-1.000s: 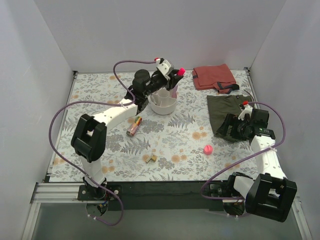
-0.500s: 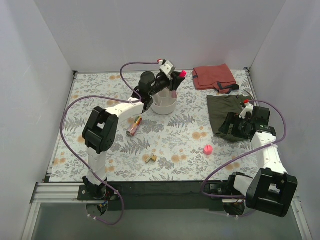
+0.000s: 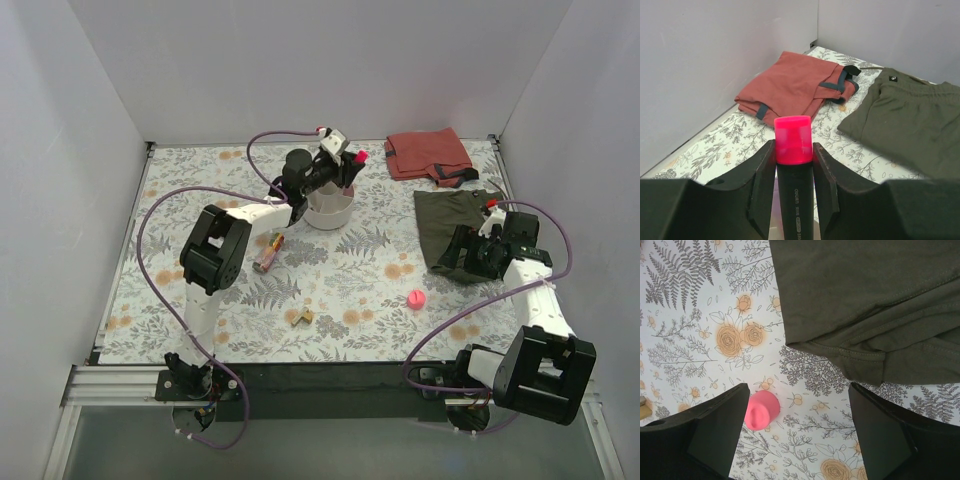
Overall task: Sort the stationery into containers
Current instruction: Place the pen in the storage box.
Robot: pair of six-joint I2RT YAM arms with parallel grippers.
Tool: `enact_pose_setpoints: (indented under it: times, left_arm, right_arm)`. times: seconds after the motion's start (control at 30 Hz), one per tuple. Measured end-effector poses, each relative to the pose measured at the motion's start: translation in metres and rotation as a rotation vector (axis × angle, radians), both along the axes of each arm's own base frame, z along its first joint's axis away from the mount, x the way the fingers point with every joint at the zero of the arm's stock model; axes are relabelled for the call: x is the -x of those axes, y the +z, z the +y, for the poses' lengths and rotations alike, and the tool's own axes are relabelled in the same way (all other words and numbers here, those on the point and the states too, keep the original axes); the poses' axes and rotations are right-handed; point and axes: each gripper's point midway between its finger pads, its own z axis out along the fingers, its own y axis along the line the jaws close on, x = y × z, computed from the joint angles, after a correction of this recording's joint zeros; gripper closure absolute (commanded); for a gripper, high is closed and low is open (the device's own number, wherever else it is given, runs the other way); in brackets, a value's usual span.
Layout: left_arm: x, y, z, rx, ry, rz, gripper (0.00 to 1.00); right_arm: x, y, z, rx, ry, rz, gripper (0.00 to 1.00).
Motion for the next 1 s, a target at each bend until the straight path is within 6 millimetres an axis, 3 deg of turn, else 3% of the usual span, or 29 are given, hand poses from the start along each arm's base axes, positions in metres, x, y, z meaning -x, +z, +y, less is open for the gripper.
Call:
enact_pose_setpoints:
  times: [0.17,0.47,0.7,1.0]
  left_arm:
    - [-0.008,-0.009,-0.001,-0.003,0.005,0.006,1.0]
    - [-0.015,0.008,0.007,0.059,0.038,-0.037,1.0]
    - [-0.008,-0.013,0.014,0.053,0.035,-0.026,1.0]
    - [-0.008,-0.016,0.012,0.064,0.025,-0.054,1.0]
  right_arm:
    - [-0.001,-0.003,-0.001,0.007,0.006,0.011,0.11]
    - [-0.005,-0.006,-0.004,0.015,0.013,0.03,0.11]
    - [-0.01,-0.005,-0.008,0.036,0.032,0.042,0.11]
    - [-0.009,-0.007,-0.011,0.057,0.041,0.047,0.11]
